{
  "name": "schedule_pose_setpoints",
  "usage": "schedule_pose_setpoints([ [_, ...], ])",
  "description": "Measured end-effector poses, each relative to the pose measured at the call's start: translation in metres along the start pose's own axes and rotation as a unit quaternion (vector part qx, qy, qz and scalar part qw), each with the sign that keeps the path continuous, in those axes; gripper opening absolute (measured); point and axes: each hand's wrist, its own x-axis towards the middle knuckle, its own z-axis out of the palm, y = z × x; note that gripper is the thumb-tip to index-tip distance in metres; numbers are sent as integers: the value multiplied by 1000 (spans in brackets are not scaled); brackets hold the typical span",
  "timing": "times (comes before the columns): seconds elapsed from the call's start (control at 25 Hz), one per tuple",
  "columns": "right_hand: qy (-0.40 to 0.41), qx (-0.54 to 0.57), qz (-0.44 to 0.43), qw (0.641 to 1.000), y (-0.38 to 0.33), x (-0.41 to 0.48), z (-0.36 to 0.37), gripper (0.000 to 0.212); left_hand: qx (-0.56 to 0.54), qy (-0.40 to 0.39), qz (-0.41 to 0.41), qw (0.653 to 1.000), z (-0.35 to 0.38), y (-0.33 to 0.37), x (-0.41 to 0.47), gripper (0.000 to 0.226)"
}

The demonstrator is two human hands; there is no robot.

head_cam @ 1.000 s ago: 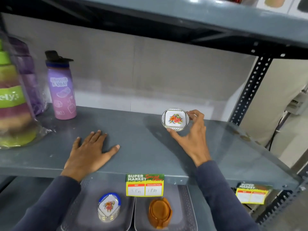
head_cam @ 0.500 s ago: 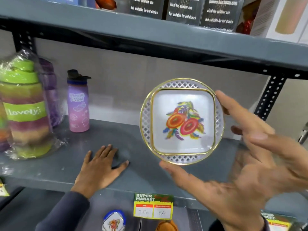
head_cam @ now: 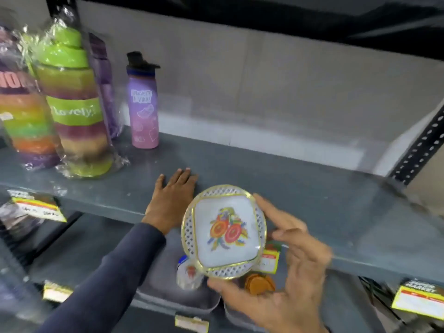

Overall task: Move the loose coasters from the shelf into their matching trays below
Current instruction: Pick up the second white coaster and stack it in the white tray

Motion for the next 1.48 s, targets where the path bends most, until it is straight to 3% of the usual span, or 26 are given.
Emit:
schedule_pose_setpoints([
  [0.08, -47, -52, 87, 994, 27, -48, 29, 97, 41, 31, 8, 999, 11, -8, 12, 81],
  [0.2, -69, 9, 166, 984, 26, -114, 68, 78, 49, 17, 2, 999, 21, -12, 16, 84],
  [0.28, -92, 23, 227, 969, 36, -146, 86, 78, 49, 27, 10, 998, 19, -12, 19, 84],
  [0.4, -139, -19, 366, 920, 77, -188, 115, 73, 47, 24, 5, 999, 20, -13, 20, 84],
  [0.52, -211, -110, 422, 875, 110, -210, 136, 64, 49, 28, 4, 998, 18, -14, 22, 83],
  [0.68, -309, -187, 434, 825, 147, -199, 162, 62, 53, 38, 7, 998, 19, -16, 24, 81],
  [0.84, -405, -287, 377, 782, 172, -199, 174, 65, 56, 46, 6, 997, 20, -16, 24, 82],
  [0.96, -418, -328, 340, 776, 182, -206, 173, 75, 56, 48, 7, 997, 20, -15, 24, 81],
  [1.12, -454, -321, 337, 760, 192, -202, 170, 64, 61, 53, 9, 997, 21, -16, 24, 82],
  [1.28, -477, -289, 371, 742, 201, -201, 171, 69, 63, 56, 9, 996, 21, -16, 25, 82],
  [1.48, -464, -246, 409, 746, 207, -201, 167, 71, 53, 61, 13, 997, 22, -16, 24, 81],
])
